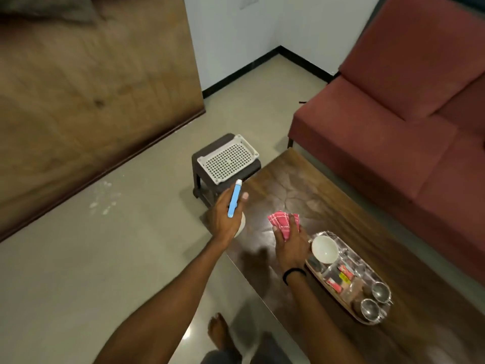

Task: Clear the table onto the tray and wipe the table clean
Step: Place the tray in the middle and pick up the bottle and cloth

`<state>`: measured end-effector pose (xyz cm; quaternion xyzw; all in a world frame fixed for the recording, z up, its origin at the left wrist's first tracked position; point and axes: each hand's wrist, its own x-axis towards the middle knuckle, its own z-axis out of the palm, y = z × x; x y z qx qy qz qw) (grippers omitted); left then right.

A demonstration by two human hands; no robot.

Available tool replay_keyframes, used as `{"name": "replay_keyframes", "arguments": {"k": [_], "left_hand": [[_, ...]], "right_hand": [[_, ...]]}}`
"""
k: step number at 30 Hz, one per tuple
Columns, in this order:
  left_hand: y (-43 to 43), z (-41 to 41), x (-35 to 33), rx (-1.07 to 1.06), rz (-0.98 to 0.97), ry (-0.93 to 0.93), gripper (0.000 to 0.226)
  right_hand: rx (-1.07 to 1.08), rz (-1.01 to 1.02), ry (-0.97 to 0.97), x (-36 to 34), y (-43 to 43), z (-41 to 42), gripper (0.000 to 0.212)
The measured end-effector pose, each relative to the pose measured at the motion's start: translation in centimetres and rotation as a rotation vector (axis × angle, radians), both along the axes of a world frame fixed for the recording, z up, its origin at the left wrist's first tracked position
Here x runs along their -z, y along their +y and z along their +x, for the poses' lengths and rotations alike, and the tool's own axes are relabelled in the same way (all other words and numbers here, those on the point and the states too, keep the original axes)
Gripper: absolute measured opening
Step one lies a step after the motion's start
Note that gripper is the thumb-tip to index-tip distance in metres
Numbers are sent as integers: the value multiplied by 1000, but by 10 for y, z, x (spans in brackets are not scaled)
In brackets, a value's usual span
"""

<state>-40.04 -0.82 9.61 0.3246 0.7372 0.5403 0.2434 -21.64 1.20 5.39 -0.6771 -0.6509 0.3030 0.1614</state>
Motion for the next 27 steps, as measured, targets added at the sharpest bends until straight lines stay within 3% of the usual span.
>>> {"name": "replay_keyframes", "arguments": {"k": [7, 12, 19, 27], "left_hand": [[82, -105, 2, -50, 59, -20, 42], [149, -162, 39, -149, 36, 155, 34], [223, -213, 102, -226, 59, 89, 50], [280, -249, 186, -111, 32, 202, 57]], "right_hand": [[-53, 8, 43, 5, 93, -116, 66], [-128, -2, 14, 39, 179, -182, 64], [-266, 37, -62, 98, 285, -252, 69], [-328, -26, -191, 200, 372, -317, 67]]}}
